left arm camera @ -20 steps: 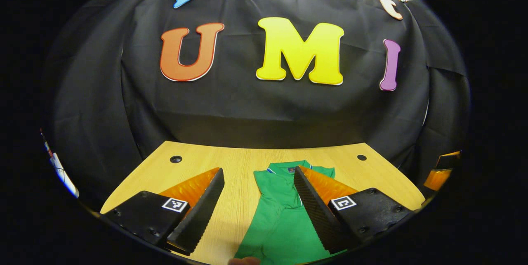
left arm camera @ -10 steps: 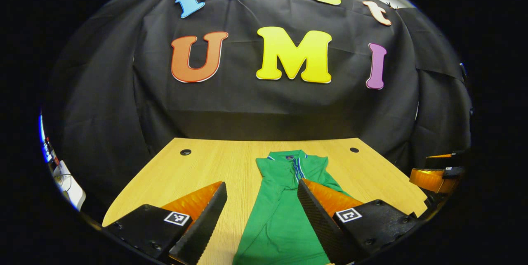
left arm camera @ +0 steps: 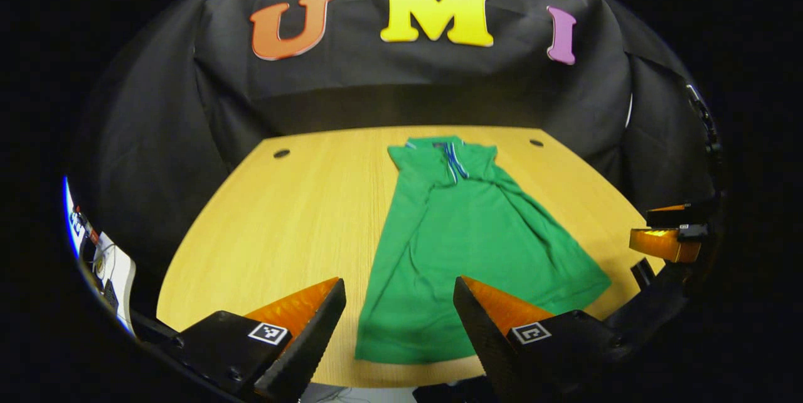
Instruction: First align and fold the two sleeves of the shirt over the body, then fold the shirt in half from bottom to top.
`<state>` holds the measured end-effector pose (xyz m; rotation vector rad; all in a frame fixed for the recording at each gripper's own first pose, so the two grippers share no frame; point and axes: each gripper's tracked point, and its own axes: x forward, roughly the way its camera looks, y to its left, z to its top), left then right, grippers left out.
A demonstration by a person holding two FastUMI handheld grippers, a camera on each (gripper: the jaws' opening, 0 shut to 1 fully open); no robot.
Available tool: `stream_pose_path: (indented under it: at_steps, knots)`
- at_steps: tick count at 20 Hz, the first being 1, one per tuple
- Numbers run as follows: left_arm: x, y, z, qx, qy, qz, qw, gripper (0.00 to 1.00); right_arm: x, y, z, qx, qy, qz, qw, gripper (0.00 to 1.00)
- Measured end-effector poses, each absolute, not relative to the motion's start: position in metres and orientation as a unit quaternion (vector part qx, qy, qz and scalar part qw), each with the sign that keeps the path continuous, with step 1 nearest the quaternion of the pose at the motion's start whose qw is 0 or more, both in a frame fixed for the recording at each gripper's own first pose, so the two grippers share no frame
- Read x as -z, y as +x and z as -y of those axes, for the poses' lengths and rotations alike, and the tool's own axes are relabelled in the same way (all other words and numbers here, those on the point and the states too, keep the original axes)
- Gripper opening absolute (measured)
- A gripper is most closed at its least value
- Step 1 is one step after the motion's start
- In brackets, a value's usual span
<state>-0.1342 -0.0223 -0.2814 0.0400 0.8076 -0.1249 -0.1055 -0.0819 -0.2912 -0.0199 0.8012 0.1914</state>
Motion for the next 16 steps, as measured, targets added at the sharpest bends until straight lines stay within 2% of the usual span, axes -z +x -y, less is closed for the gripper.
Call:
stream_pose_path:
  at_steps: [6, 11, 16]
  knots:
    - [0.339, -0.160, -0.004, 0.050, 0.007, -0.485, 0.873, 1.00, 0.354, -0.121, 0.106, -0.065, -0.022, -0.489, 0.870, 0.96]
    - [0.356, -0.187, -0.015, 0.042, -0.009, -0.547, 0.836, 1.00, 0.383, -0.112, 0.101, -0.062, -0.032, -0.522, 0.850, 0.95]
    - [0.359, -0.193, -0.018, 0.036, -0.005, -0.566, 0.823, 1.00, 0.400, -0.116, 0.094, -0.060, -0.024, -0.550, 0.833, 0.96]
